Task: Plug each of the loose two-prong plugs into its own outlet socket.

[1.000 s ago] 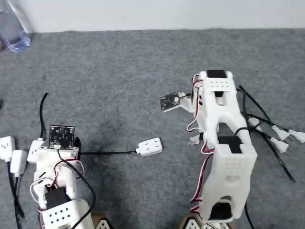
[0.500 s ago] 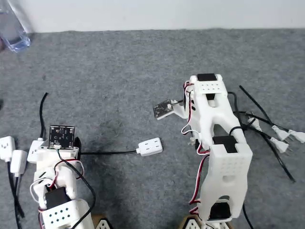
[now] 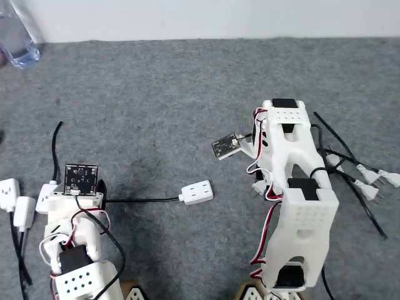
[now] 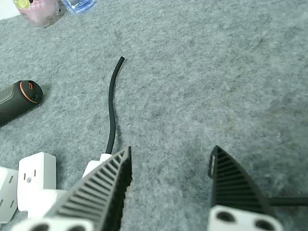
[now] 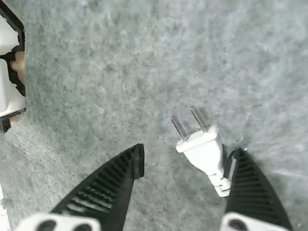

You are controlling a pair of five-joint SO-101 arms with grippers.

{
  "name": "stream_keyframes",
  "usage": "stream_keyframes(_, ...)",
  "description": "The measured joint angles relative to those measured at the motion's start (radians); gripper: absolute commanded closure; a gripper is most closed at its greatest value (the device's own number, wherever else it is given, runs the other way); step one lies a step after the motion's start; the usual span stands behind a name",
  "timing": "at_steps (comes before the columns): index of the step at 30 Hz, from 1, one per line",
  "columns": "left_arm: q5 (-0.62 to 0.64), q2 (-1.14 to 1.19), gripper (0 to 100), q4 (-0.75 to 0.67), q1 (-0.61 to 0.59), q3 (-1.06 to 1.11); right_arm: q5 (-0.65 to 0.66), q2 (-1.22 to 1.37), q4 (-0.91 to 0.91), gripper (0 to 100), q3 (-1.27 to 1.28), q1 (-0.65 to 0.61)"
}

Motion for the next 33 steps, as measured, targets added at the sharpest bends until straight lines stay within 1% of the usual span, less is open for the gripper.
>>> stream_keyframes(6, 0.0, 0.0, 75, 0.0, 0.0, 0.0, 0.0, -0.002, 0.0, 73.4, 0.017, 0.0)
stream_keyframes(10, 0.0, 0.0, 75, 0.0, 0.0, 0.0, 0.0, -0.005, 0.0, 81.8, 0.035, -0.005)
stream_keyframes(12, 0.0, 0.0, 75, 0.0, 0.0, 0.0, 0.0, -0.006, 0.0, 84.2, 0.054, -0.018)
stream_keyframes(16, 0.0, 0.0, 75, 0.0, 0.0, 0.0, 0.005, -0.006, 0.0, 81.3, 0.074, -0.031)
stream_keyframes(21, 0.0, 0.0, 75, 0.0, 0.0, 0.0, 0.072, -0.006, 0.0, 76.1, 0.077, -0.028)
stream_keyframes(28, 0.0, 0.0, 75, 0.0, 0.0, 0.0, 0.12, -0.006, 0.002, 75.8, 0.077, 0.021)
stream_keyframes(33, 0.0, 0.0, 75, 0.0, 0.0, 0.0, 0.19, -0.006, 0.002, 75.8, 0.077, 0.049)
